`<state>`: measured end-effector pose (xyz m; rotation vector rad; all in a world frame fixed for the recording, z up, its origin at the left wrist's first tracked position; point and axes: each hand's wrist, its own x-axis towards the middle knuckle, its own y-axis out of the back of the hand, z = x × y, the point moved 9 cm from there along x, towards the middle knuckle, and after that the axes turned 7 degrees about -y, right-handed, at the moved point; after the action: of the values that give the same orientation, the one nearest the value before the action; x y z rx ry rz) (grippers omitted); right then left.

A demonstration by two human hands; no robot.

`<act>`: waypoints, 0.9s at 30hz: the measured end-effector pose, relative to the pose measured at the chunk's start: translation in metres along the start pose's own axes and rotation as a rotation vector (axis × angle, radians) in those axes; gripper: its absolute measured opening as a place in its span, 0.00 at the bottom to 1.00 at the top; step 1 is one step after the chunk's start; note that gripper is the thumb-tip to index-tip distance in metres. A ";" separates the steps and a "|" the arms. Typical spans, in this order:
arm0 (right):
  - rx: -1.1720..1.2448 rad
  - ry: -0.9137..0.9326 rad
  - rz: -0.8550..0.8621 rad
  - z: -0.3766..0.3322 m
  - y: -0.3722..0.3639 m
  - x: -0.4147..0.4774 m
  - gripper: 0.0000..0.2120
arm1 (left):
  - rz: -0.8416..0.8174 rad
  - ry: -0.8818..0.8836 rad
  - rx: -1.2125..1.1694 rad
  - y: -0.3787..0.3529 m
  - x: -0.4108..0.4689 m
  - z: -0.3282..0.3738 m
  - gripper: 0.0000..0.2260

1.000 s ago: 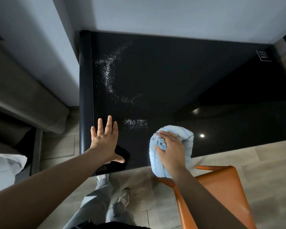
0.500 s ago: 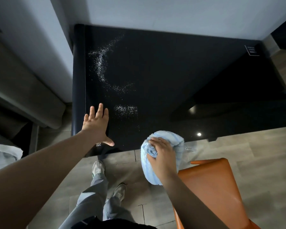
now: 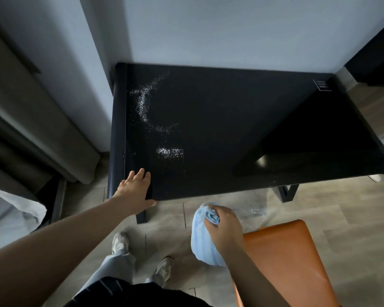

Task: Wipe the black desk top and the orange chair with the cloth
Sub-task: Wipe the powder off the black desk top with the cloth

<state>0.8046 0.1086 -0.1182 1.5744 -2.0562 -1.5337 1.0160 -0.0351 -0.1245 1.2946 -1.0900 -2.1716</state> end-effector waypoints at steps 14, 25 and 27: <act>0.181 0.129 0.466 -0.136 0.095 0.031 0.07 | 0.073 -0.098 -0.010 0.090 0.008 -0.050 0.32; 0.119 0.119 0.468 -0.233 0.085 0.070 0.15 | 0.051 -0.222 0.035 0.157 0.049 -0.124 0.34; 0.102 0.137 0.471 -0.244 0.087 0.078 0.14 | 0.051 -0.232 0.033 0.162 0.055 -0.128 0.34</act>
<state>0.8655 -0.1101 0.0291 1.0745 -2.2431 -1.1375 1.0889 -0.2264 -0.0644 1.0348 -1.2358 -2.3171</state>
